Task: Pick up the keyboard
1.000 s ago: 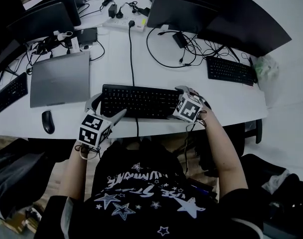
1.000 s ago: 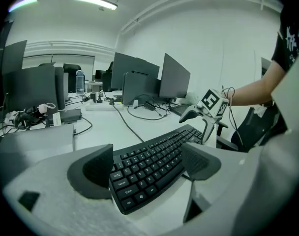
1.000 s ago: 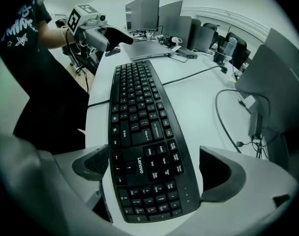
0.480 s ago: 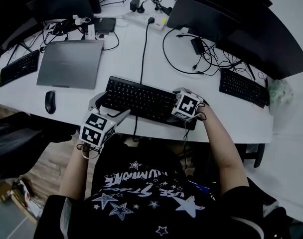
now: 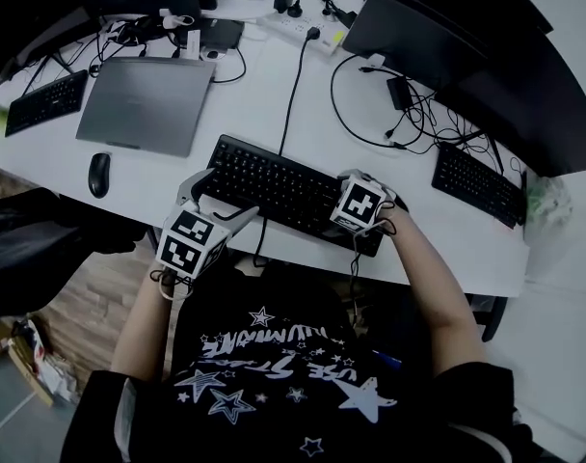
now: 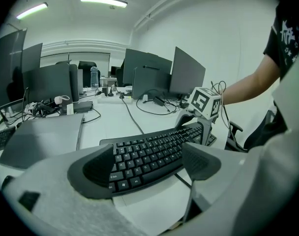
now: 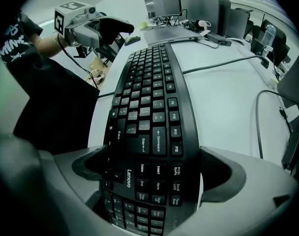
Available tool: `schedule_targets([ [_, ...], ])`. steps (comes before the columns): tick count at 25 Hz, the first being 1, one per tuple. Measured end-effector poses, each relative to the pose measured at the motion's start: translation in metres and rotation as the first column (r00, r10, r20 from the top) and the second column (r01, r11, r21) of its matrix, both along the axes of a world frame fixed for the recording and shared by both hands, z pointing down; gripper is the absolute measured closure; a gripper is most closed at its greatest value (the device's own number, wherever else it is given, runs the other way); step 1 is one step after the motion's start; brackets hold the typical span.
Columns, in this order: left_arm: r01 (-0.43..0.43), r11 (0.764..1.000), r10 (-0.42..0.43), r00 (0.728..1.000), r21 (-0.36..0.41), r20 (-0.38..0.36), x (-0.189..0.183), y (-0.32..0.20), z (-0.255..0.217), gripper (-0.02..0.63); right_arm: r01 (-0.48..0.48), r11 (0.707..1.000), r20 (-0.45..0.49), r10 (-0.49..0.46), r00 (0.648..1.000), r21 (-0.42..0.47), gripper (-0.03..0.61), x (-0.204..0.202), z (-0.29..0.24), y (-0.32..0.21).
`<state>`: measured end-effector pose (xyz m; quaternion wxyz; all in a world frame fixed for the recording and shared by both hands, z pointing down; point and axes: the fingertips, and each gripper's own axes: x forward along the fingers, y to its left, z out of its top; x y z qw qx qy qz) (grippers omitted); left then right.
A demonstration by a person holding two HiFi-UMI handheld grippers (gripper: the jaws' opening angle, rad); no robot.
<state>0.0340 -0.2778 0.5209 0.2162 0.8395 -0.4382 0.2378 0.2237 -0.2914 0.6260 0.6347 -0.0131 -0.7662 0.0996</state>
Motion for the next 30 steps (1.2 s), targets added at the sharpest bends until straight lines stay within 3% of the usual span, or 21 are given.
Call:
schedule_targets([
  [9,-0.041,0.999,0.042,0.999,-0.022,0.015,0.013,0.002,0.006,0.184,0.005,1.0,-0.004,-0.005,1.0,0.029,0.026,0.001,-0.003,-0.002],
  [18,-0.179,0.984,0.178,0.974,-0.009,0.143,0.017,-0.011,0.013,0.184,0.017,0.993,0.009,-0.018,1.0,0.118,0.026,-0.006,-0.014,0.001],
  [26,-0.346,0.938,0.341,0.905,-0.026,0.254,0.023,-0.039,0.013,0.184,0.001,0.973,-0.011,0.001,1.0,0.232,0.026,-0.007,-0.025,0.005],
  [28,-0.412,0.911,0.4,0.866,-0.024,0.299,0.029,-0.048,0.01,0.184,0.004,0.964,-0.02,0.001,1.0,0.266,0.026,-0.006,-0.029,0.006],
  [30,-0.505,0.862,0.487,0.803,-0.04,0.344,0.04,-0.054,0.009,0.184,0.0,0.955,-0.025,0.008,1.0,0.295,0.026,-0.006,-0.032,0.008],
])
